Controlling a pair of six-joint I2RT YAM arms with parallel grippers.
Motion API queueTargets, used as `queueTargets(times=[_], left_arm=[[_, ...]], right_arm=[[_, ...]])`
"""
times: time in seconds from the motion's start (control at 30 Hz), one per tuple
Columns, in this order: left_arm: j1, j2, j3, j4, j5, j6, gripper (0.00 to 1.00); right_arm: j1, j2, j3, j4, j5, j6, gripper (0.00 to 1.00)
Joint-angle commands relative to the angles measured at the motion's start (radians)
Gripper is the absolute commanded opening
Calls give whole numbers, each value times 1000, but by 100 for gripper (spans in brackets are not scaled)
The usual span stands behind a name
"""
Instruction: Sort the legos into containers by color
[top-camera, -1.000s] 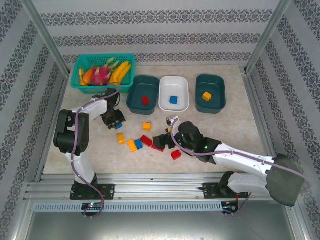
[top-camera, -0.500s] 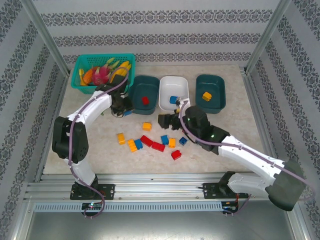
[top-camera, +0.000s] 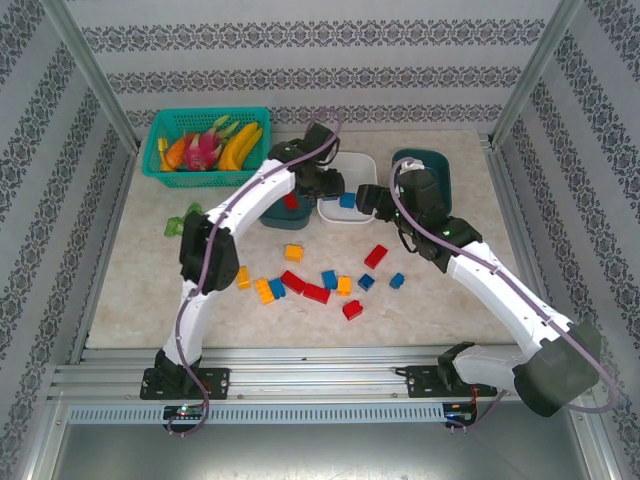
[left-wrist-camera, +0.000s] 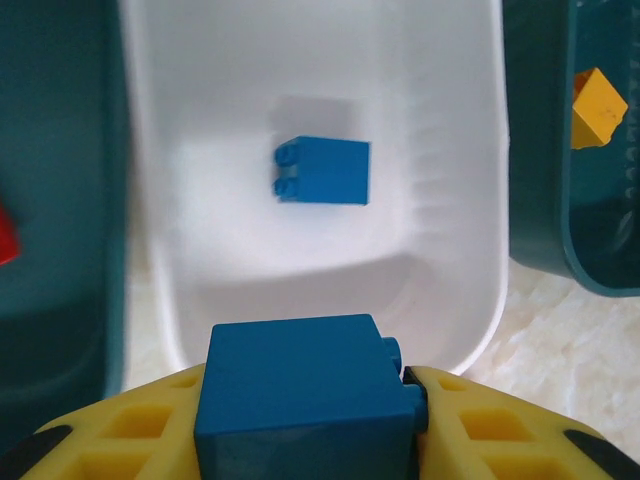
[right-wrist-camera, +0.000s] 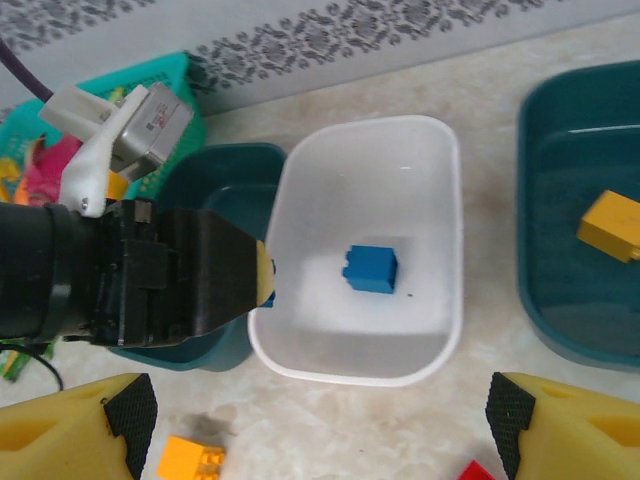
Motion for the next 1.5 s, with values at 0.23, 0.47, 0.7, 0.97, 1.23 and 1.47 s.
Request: queueTargets(times=[0.23,0.47,0.7,0.97,1.23,1.47], left_arm=[[-44,176,137,-60,-46,72,39],[-60,249,169,-65,-44,74,42],[-60,255,199,-81,-47,65,59],[-59,139,280,-86,-54,11,69],[-45,-176,58,-80,-76,-11,72],[-42,-648,-623,193,-1,-43,77]], right_arm=[[-82,-85,-33,-76,-13,78,88],[-95,-126,-70,-103,-27,87,88],[-95,-153,-79,-127,-32,88,88],[-93,-179,-30,-190,-48,52,87],[-47,-209,33,-318,-42,63,82],[100,-217,-36,-374,60,173,79]])
